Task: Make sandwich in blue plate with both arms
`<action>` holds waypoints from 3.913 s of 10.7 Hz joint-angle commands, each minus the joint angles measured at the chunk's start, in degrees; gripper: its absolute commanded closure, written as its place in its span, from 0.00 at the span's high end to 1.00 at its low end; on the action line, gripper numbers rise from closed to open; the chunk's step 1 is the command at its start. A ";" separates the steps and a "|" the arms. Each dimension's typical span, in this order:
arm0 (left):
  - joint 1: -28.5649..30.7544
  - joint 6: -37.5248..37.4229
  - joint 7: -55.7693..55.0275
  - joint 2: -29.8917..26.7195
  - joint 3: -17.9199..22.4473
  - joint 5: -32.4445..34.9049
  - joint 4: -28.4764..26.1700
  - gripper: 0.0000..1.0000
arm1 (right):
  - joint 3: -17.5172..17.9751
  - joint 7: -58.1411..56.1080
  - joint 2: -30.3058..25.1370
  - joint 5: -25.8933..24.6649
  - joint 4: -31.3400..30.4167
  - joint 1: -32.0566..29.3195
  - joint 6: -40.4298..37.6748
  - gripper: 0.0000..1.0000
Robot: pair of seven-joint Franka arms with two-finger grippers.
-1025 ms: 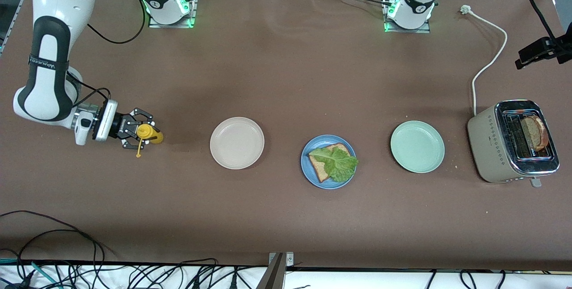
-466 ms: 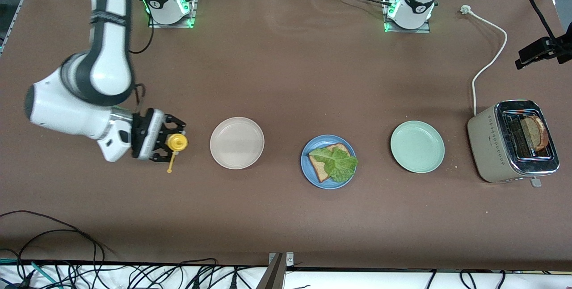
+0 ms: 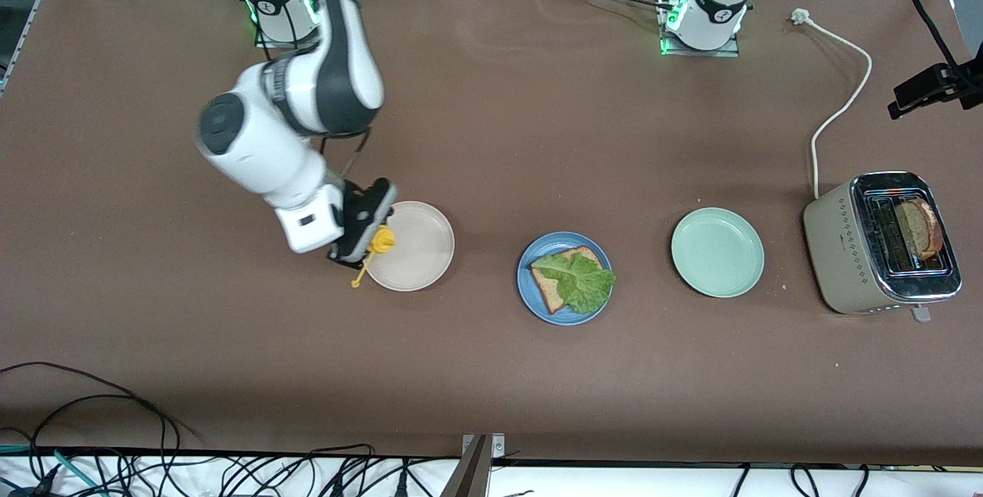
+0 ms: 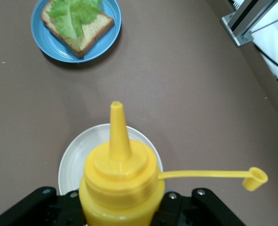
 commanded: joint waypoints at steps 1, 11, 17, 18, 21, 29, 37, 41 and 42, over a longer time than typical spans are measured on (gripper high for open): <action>1.10 -0.80 0.57 0.53 0.51 -1.14 1.35 1.00 | -0.91 15.47 7.62 -3.29 4.69 5.44 5.55 0.00; 1.19 -0.80 0.48 0.53 0.51 -1.23 1.09 1.00 | 4.71 34.86 25.49 -38.84 22.56 6.25 4.95 0.00; 1.37 -0.80 0.48 0.53 0.51 -1.23 1.08 1.00 | 7.44 38.64 28.64 -48.20 25.97 6.60 5.65 0.00; 1.45 -0.80 0.48 0.53 0.51 -1.23 1.08 1.00 | 7.70 40.12 29.53 -48.12 26.59 6.42 6.96 0.00; 1.72 -0.80 0.48 0.53 0.51 -1.23 1.08 1.00 | 7.71 40.22 31.37 -49.86 26.60 6.77 8.73 0.00; 1.89 -0.88 0.48 0.53 0.51 -1.23 0.91 1.00 | 9.29 40.66 29.90 -51.38 26.51 7.04 7.94 0.00; 1.89 -0.88 0.48 0.53 0.51 -1.23 0.91 1.00 | 7.09 41.47 -9.77 -38.45 4.42 7.13 -4.63 0.00; 2.24 -0.97 0.48 0.62 0.51 -1.23 0.82 1.00 | 3.58 29.71 -23.62 -38.01 -6.69 4.06 -4.63 0.00; 2.24 -0.97 0.48 0.62 0.51 -1.23 0.82 1.00 | 3.31 25.06 -25.03 -36.79 -8.45 1.70 -4.46 0.00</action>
